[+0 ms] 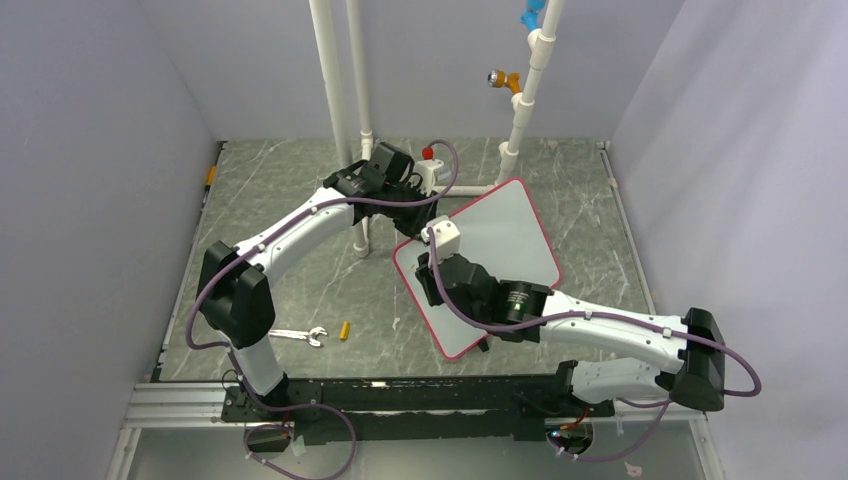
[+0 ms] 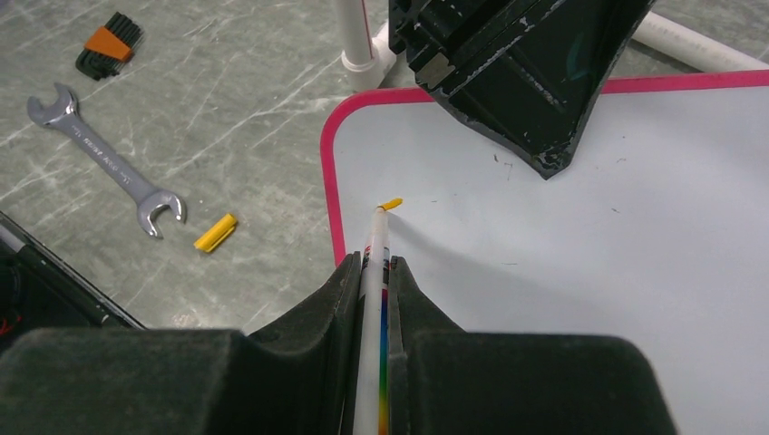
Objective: Write a sentence on the whiteboard
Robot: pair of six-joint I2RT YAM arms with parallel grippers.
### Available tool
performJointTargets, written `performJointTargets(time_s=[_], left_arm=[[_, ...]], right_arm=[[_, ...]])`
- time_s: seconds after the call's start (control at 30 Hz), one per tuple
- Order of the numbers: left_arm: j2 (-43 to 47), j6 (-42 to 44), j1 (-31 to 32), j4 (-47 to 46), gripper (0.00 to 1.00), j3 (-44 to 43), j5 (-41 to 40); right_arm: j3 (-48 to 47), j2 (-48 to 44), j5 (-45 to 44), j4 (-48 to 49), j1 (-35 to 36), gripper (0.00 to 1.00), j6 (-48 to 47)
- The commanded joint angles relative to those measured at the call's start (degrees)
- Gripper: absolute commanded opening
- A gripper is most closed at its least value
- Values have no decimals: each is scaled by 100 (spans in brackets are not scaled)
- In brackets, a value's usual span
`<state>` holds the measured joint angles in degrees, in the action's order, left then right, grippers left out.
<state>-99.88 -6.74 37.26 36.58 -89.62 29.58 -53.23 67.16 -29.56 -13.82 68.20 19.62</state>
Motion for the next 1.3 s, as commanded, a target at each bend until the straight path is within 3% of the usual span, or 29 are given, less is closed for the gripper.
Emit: performJointTargets(time_s=[0.0, 0.7, 1.27], left_arm=[[276, 129, 56, -235, 0, 9, -322], [303, 138, 54, -238, 0, 22, -319], [302, 146, 61, -230, 0, 7, -331]], right_arm=[[173, -48, 200, 111, 30, 0, 136], [314, -151, -382, -517, -21, 0, 490], [370, -134, 75, -658, -18, 0, 495]])
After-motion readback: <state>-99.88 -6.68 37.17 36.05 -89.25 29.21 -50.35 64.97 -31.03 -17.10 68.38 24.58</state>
